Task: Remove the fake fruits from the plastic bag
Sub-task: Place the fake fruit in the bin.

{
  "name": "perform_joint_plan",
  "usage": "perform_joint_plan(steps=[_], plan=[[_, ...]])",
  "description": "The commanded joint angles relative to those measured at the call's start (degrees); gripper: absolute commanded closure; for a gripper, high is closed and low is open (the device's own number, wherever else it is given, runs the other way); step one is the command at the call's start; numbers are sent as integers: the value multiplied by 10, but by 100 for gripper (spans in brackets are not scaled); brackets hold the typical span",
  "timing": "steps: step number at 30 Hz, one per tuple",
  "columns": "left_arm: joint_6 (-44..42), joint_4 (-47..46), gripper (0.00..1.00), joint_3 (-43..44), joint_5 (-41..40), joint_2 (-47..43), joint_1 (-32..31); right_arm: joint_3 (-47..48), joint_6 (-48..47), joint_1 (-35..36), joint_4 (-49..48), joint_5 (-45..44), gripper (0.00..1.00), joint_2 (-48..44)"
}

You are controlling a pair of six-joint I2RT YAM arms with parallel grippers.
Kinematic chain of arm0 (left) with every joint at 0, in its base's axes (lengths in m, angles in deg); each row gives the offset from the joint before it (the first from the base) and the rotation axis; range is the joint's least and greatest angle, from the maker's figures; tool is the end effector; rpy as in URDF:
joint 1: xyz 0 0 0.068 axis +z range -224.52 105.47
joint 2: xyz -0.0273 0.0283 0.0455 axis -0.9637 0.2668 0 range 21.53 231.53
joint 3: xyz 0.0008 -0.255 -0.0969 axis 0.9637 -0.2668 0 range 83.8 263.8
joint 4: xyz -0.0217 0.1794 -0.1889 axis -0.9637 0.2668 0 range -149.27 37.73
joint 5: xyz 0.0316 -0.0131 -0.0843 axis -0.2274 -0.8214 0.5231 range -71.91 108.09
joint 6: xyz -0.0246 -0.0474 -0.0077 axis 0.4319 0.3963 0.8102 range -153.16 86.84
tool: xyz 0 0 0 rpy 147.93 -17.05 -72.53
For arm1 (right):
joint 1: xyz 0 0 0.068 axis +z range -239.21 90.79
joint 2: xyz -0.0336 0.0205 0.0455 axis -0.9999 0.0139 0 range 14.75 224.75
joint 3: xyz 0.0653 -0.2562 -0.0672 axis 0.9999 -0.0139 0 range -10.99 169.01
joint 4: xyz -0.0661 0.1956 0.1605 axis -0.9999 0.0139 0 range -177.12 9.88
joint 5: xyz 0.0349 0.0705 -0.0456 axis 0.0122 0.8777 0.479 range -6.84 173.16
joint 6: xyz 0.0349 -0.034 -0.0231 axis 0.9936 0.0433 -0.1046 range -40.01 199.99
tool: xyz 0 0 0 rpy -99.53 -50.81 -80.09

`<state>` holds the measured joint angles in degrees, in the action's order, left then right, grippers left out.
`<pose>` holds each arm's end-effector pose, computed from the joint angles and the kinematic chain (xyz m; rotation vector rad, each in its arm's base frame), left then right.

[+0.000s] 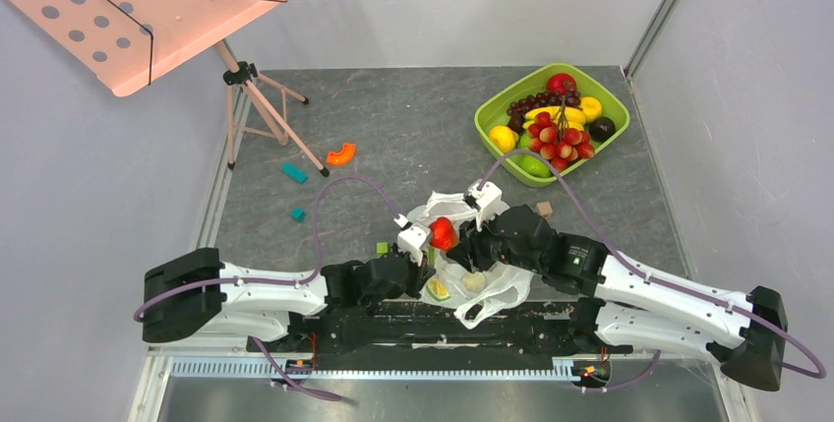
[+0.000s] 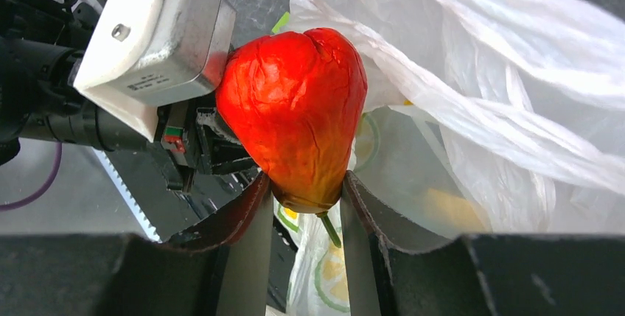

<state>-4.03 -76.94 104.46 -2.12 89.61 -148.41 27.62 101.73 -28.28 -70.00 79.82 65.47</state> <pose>0.0741 -0.2125 0.1653 0.6068 2.0517 -0.7305 0.0994 0.1744 0.2716 -0.6976 2.0711 0.7984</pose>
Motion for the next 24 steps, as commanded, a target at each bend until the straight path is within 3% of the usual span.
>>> perform_joint_plan(steps=[1,14,24], plan=[[22,6,98,4,-19,-18,0,42,-7,3,-60,-26,81,13],[19,13,98,-8,-30,-47,1,138,-36,-22,-20,-106,83,58],[21,15,98,-13,-30,-53,1,254,-90,-161,13,-43,85,106]])
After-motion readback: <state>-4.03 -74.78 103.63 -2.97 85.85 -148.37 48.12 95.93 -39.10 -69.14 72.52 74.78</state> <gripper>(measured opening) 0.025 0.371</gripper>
